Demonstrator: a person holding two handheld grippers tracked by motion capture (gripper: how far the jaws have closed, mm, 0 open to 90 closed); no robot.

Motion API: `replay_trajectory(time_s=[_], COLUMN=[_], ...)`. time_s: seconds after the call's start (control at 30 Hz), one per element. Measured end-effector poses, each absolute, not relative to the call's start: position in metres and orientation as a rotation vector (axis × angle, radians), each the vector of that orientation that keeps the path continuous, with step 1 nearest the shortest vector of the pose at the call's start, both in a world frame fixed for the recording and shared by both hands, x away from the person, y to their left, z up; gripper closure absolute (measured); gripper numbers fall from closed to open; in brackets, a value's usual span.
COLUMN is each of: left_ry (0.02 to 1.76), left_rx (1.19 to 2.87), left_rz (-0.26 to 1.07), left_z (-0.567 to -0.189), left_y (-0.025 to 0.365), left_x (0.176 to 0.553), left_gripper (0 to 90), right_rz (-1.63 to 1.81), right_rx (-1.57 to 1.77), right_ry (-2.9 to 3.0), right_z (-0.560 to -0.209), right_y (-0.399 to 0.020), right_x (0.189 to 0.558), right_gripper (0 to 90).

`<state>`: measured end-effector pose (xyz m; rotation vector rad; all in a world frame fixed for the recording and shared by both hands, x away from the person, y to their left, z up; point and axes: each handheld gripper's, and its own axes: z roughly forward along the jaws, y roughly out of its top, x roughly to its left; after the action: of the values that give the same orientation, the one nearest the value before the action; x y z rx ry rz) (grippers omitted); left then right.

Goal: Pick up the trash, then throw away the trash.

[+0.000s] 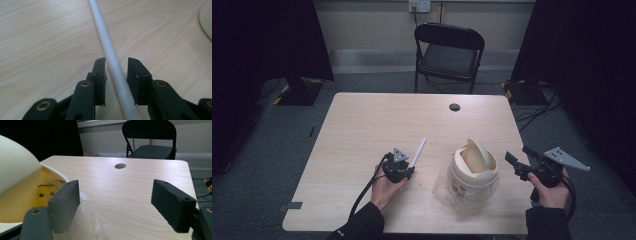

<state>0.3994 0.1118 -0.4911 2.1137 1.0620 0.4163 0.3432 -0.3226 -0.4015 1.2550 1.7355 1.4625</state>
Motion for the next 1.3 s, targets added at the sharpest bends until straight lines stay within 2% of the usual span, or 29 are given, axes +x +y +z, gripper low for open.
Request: replay_trajectory(time_s=[0.33,0.6,0.87,1.3], left_ry=[1.088,1.051,0.97,0.808], left_rx=[2.117,2.061,1.866,1.658], left_rz=[0.421,0.439,0.495,0.6], left_z=[-0.489,-0.476,-0.438,-0.384], left_y=[0.119,0.139,0.168,0.178], left_x=[0.402,0.393,0.364,0.335], left_gripper=[79.1,79.3,79.2,79.2], right_rz=[1.463,1.463,1.472,1.569], right_rx=[1.251,1.252,1.25,1.179], right_ry=[1.734,1.732,1.717,1.655], right_z=[-0.401,-0.401,-0.399,-0.386], right_y=[-0.323,-0.324,-0.325,-0.315], right_x=[0.343,0.343,0.342,0.338], right_gripper=[22.9,23.1,23.7,22.9])
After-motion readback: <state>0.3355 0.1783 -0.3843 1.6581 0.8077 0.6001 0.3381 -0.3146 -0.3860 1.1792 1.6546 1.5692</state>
